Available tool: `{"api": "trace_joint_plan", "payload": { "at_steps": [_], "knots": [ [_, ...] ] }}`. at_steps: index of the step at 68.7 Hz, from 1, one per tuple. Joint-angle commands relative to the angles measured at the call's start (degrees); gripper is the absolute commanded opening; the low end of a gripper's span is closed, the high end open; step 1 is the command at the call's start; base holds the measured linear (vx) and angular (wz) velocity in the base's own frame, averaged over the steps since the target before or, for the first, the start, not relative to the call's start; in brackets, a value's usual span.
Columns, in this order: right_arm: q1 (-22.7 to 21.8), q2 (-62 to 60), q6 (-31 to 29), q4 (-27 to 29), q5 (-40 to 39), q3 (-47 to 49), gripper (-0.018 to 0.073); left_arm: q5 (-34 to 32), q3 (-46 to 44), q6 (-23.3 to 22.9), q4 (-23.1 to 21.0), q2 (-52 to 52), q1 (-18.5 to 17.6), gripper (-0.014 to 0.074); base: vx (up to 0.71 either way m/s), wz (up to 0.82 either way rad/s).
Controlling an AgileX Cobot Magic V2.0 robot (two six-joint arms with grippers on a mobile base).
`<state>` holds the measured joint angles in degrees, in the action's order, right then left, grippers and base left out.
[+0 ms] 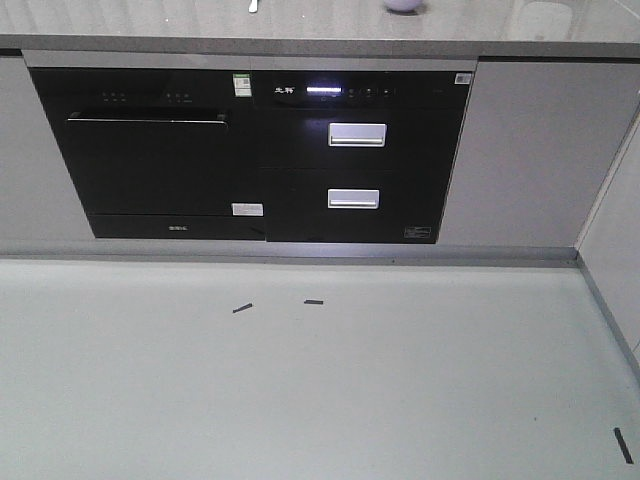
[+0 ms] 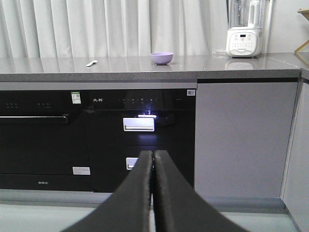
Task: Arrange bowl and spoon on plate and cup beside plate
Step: 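Drive closer to the counter, stopping in front of spoon and bowl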
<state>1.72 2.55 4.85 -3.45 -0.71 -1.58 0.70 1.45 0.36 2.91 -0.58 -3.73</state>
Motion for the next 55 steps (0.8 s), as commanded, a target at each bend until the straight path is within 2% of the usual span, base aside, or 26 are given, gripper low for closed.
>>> {"api": "trace_joint_plan", "payload": {
  "at_steps": [1, 55],
  "knots": [
    [-0.49, 1.05, -0.14, -0.2, -4.04, -0.26, -0.0007, -4.38, -0.41, -0.36, -0.65, -0.85, 0.03, -0.0006, 0.15, -0.01],
    [-0.49, 1.05, -0.14, -0.2, -4.04, -0.26, -0.0007, -4.38, -0.41, -0.36, -0.65, -0.85, 0.03, -0.0006, 0.14, -0.06]
  ]
}}
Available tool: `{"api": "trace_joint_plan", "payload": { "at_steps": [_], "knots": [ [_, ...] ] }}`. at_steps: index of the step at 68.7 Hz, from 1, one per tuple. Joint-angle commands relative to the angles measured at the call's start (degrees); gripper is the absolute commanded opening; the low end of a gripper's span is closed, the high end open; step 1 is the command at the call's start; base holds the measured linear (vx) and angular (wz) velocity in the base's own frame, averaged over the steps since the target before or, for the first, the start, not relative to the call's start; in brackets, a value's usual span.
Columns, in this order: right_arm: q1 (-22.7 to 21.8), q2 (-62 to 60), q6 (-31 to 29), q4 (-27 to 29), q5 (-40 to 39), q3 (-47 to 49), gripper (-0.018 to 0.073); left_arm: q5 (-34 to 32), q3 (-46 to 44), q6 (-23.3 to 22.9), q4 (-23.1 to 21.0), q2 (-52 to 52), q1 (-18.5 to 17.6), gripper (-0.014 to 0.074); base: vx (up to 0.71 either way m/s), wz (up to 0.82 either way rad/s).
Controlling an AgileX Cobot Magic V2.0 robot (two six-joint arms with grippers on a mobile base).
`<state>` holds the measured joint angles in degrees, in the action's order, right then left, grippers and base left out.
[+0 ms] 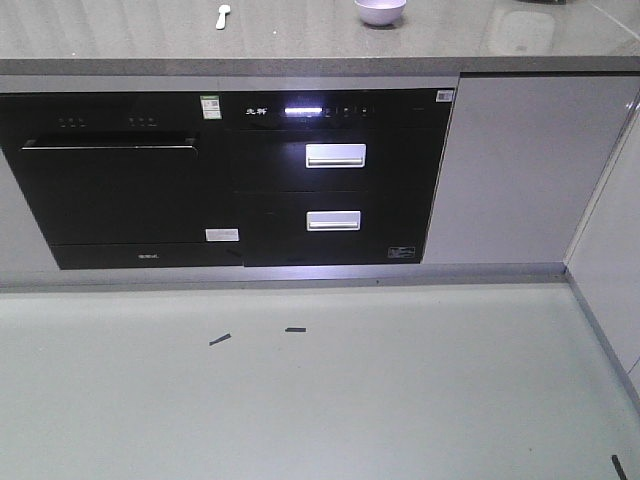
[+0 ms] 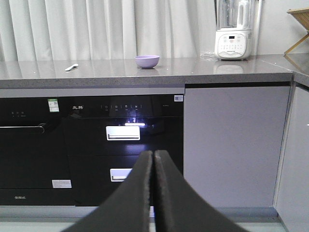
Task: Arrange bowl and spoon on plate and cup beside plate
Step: 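Drive closer to the counter, stopping in front of spoon and bowl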
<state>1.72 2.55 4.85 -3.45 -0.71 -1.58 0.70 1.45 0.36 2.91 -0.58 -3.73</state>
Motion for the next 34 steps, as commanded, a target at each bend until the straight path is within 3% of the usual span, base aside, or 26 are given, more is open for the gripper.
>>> {"api": "trace_joint_plan", "payload": {
  "at_steps": [1, 34],
  "knots": [
    [-0.49, 1.05, -0.14, -0.2, -4.04, -0.26, -0.0007, -4.38, -0.41, -0.36, -0.65, -0.85, 0.03, -0.0006, 0.12, -0.06],
    [-0.49, 1.05, -0.14, -0.2, -4.04, -0.26, -0.0006, -4.38, -0.41, -0.36, -0.65, -0.85, 0.03, -0.0006, 0.12, -0.05]
  ]
}}
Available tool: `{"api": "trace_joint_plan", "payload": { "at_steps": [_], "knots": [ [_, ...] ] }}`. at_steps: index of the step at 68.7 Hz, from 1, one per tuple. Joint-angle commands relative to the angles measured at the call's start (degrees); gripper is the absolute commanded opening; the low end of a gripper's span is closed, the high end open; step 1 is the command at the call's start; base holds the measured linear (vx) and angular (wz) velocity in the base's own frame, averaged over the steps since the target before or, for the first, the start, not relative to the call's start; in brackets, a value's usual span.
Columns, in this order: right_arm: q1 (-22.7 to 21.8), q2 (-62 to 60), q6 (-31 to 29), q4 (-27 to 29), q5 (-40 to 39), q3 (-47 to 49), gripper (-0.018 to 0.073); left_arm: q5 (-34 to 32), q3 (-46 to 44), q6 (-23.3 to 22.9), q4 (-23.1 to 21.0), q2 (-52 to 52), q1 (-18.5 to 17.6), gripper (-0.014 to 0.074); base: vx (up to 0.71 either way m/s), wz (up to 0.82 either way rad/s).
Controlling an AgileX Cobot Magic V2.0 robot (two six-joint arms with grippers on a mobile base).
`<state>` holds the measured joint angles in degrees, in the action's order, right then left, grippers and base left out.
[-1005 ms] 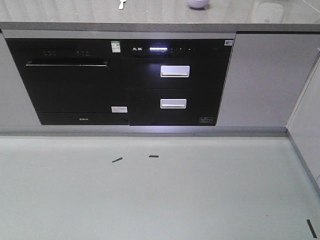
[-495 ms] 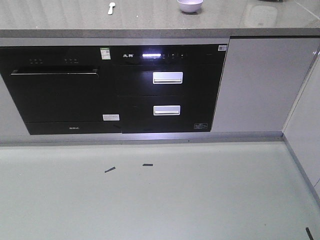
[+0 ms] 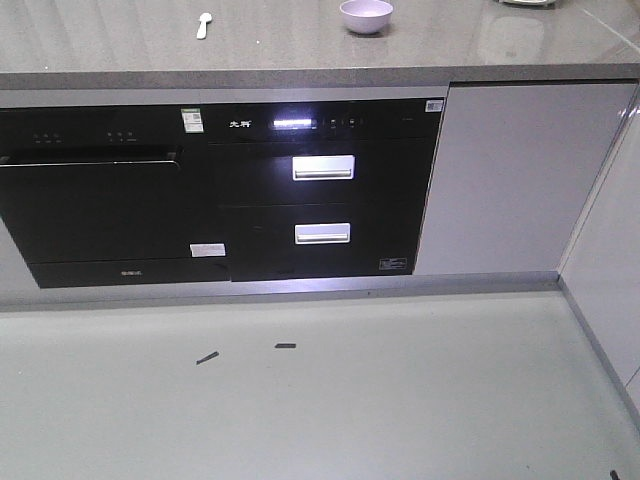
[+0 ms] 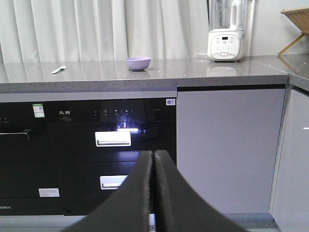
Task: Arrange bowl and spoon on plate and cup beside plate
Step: 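Drive closer to the counter, stopping in front of spoon and bowl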
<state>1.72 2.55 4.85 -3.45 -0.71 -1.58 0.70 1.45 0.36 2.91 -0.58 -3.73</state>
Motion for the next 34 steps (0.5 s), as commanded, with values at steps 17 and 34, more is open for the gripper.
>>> {"api": "trace_joint_plan", "payload": {
  "at_steps": [17, 34],
  "knots": [
    [-0.49, 1.05, -0.14, -0.2, -4.04, -0.26, -0.0006, -4.38, -0.41, -0.36, -0.65, -0.85, 0.03, -0.0006, 0.11, -0.02],
    [-0.49, 1.05, -0.14, -0.2, -4.04, -0.26, -0.0006, -4.38, -0.41, -0.36, -0.65, -0.85, 0.03, -0.0006, 0.13, -0.01]
  ]
}}
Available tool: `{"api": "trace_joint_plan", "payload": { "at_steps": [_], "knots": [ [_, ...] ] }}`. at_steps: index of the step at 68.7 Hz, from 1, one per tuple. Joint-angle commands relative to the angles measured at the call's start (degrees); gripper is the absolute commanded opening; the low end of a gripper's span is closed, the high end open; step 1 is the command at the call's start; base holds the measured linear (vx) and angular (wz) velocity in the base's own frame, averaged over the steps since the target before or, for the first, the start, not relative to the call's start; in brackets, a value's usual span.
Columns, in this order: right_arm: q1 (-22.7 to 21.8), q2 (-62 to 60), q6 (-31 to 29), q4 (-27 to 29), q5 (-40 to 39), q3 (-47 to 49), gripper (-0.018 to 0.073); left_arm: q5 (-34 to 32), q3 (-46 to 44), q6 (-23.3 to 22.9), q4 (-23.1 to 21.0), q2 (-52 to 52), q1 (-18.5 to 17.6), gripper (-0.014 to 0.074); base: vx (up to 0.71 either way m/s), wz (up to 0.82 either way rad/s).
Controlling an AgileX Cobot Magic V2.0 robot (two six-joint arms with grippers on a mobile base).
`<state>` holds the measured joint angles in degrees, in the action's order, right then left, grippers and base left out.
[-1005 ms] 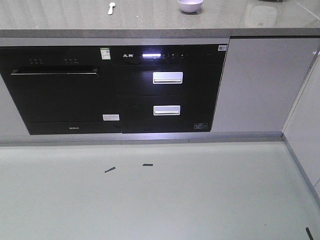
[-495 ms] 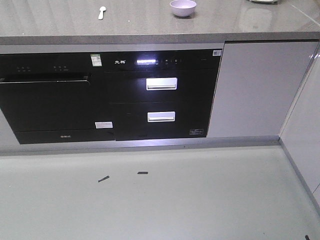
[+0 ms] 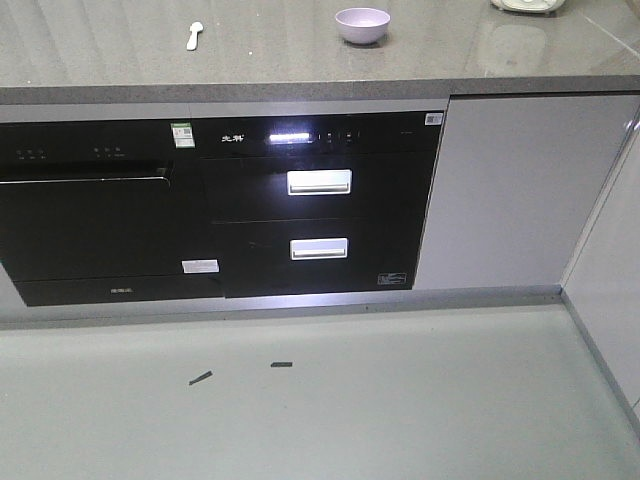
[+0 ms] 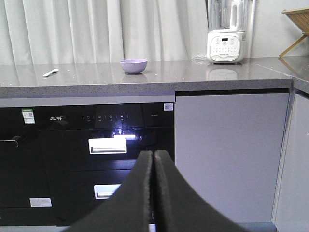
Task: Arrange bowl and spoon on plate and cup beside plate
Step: 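Drive closer to the counter, stopping in front of spoon and bowl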
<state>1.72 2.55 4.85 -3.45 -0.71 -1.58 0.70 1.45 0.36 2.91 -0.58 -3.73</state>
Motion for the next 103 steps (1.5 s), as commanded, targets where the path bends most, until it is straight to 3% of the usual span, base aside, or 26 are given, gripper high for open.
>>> {"api": "trace_joint_plan", "payload": {
  "at_steps": [1, 103],
  "knots": [
    [-0.49, 1.05, -0.14, -0.2, -4.04, -0.26, -0.0006, -4.38, -0.41, -0.36, -0.65, -0.85, 0.03, -0.0006, 0.15, 0.0],
    [-0.49, 1.05, -0.14, -0.2, -4.04, -0.26, -0.0006, -4.38, -0.41, -0.36, -0.65, -0.85, 0.03, -0.0006, 0.18, 0.0]
  ]
}}
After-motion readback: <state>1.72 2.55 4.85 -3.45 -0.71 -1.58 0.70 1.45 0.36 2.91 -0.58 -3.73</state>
